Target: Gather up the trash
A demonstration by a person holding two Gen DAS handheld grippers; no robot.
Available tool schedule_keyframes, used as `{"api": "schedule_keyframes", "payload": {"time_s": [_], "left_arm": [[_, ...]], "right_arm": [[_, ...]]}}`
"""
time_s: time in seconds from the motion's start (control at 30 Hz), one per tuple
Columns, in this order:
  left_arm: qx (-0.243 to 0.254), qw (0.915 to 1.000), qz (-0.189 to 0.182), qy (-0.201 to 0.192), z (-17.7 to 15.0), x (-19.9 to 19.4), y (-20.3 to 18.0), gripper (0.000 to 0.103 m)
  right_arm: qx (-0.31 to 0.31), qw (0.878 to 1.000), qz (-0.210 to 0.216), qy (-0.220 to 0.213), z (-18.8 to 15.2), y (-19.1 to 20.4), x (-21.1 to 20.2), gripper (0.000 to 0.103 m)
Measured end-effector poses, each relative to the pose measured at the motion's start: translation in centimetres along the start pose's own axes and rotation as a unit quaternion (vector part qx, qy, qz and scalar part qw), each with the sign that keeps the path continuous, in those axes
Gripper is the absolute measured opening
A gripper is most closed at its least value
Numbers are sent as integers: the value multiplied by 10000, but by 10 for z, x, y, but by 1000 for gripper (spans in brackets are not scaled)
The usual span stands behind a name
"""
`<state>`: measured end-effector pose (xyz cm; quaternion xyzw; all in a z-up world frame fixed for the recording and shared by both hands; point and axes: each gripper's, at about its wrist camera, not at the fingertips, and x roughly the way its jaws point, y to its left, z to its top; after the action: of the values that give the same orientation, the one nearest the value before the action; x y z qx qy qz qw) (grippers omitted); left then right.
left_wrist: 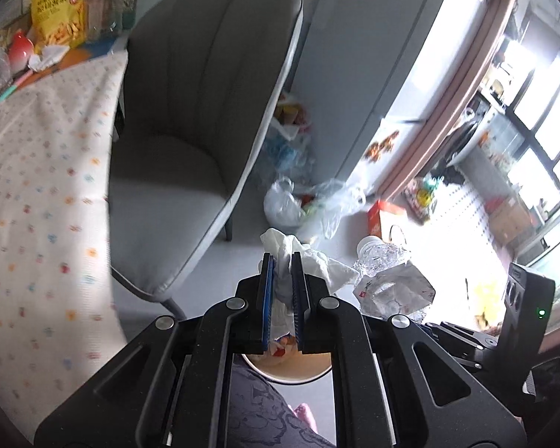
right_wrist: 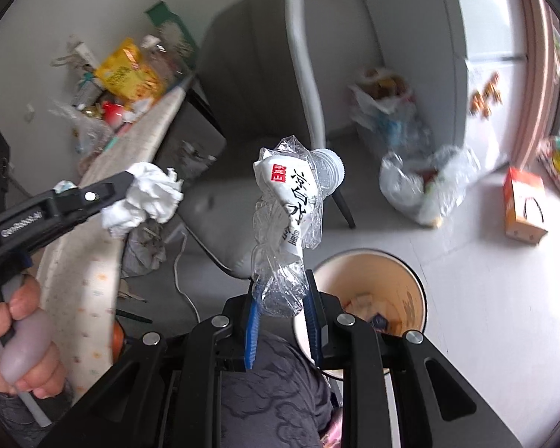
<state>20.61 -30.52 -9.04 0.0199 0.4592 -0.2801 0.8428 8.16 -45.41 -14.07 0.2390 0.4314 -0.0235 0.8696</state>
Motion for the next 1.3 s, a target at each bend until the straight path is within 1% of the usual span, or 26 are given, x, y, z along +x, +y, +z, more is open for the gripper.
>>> {"api": "schedule_keyframes", "payload": {"time_s": [0.13,0.2,0.27,0.33,0.37,0.4,0.43,0.5,0.6,0.7,0.77,0.87,1.03,1.1,1.13,1.2,1.23,1.27,1.3], "left_arm": [[56,9997,33,220,-5,19,-5,10],[78,9995,30,302,-7,26,-7,10],[123,9992,41,378,-10,33,-10,10],[161,9986,58,497,-12,40,-12,10],[167,9982,50,568,-13,44,-13,10],[176,9977,38,646,-14,47,-15,10],[212,9974,44,687,-15,49,-17,10],[293,9968,53,749,-17,54,-23,10],[343,9956,42,869,-18,62,-28,10],[447,9943,62,968,-19,73,-36,10],[496,9930,77,1066,-20,81,-40,10],[552,9912,77,1203,-22,92,-50,10],[705,9867,236,1443,-21,114,-62,10],[693,9844,232,1598,-21,124,-65,10],[689,9828,164,1705,-22,128,-68,12],[688,9806,-11,1837,-22,133,-73,31],[700,9812,-36,1798,-21,131,-75,57],[718,9830,2,1690,-21,127,-76,70],[753,9853,132,1530,-19,121,-77,72]], "right_arm": [[169,9995,-105,249,-9,-22,24,22],[269,9989,-39,381,-13,-31,38,22],[329,9981,-81,510,-16,-39,52,22],[472,9968,-55,642,-19,-51,71,26],[553,9961,-35,685,-21,-57,79,38],[637,9953,-55,726,-23,-62,86,61],[689,9949,-95,728,-24,-68,90,66],[776,9940,-170,749,-30,-78,94,67],[928,9931,-154,707,-36,-90,84,67],[947,9933,-254,620,-41,-100,67,70],[950,9936,-301,522,-43,-104,51,70],[965,9940,-362,357,-43,-110,30,73],[1008,9940,-409,146,-41,-116,6,73],[1028,9939,-400,62,-40,-118,-3,73],[1042,9937,-412,38,-39,-118,-7,74],[1049,9936,-430,15,-40,-120,-11,75],[1048,9935,-443,3,-41,-121,-13,76],[1054,9933,-465,-9,-41,-122,-15,78],[1064,9931,-483,-24,-42,-122,-18,79]]}}
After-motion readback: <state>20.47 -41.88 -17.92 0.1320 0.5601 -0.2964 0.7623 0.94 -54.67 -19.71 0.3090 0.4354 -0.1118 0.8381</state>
